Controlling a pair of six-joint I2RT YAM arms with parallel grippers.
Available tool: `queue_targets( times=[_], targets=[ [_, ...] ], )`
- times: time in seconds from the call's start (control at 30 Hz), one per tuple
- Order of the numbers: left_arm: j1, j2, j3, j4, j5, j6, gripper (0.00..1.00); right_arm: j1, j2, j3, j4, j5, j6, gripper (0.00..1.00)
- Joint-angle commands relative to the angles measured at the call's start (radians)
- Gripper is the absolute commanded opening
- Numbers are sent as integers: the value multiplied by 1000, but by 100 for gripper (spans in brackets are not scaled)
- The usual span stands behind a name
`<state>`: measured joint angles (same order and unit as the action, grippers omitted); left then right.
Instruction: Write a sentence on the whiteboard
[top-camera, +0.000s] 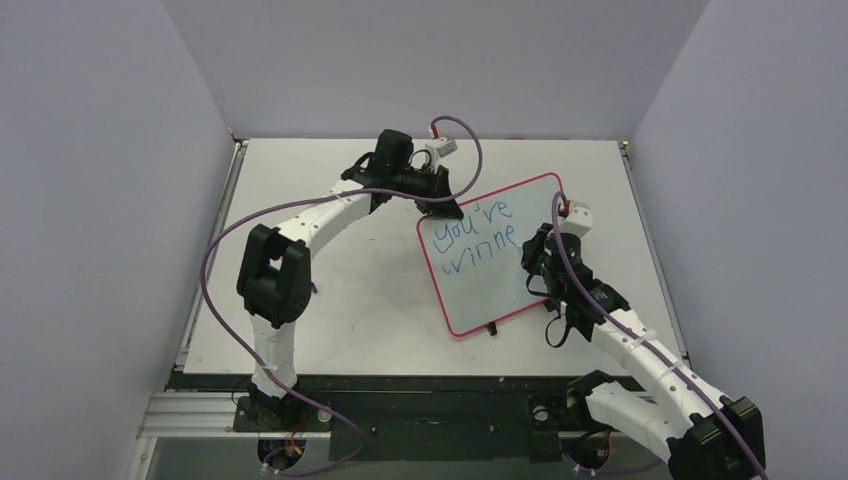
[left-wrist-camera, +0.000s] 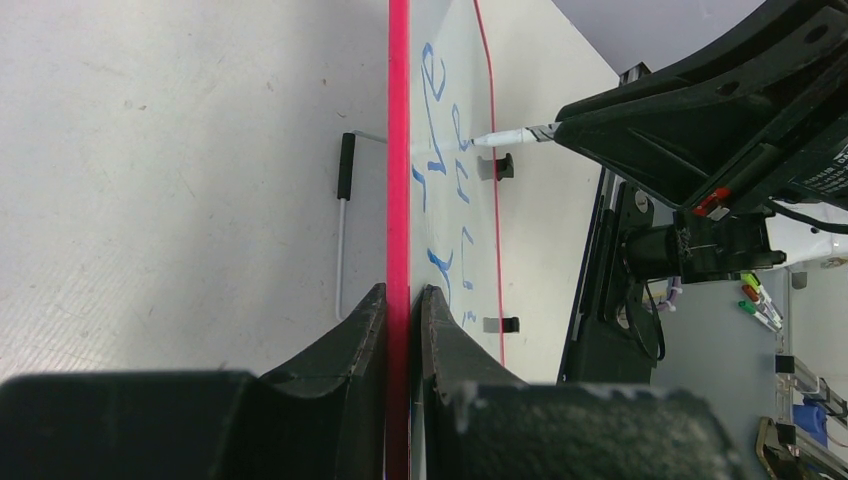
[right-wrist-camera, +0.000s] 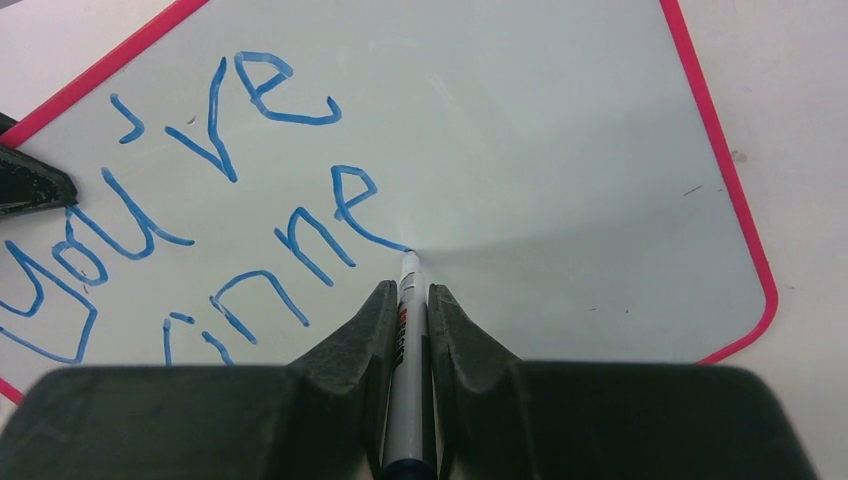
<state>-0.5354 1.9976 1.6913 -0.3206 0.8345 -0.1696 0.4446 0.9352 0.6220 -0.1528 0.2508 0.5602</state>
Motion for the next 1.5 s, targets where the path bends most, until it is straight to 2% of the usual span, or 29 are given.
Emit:
queue_targets(
  times=[0.0,0.47,0.93,1.47],
  targets=[
    [-21,0,32,-63,-8,120,0,-10,-53,69,-15,29,-37,0],
    [-21,3,32,-66,-5,127,0,-116,-49,106,12,-64,-81,0],
    [-21,7,36,-63,-4,128,0,-125,-60,50,89,-114,-90,0],
    [-21,7,32,-54,2,124,0,-125,12,49,184,-129,-70,0]
  ],
)
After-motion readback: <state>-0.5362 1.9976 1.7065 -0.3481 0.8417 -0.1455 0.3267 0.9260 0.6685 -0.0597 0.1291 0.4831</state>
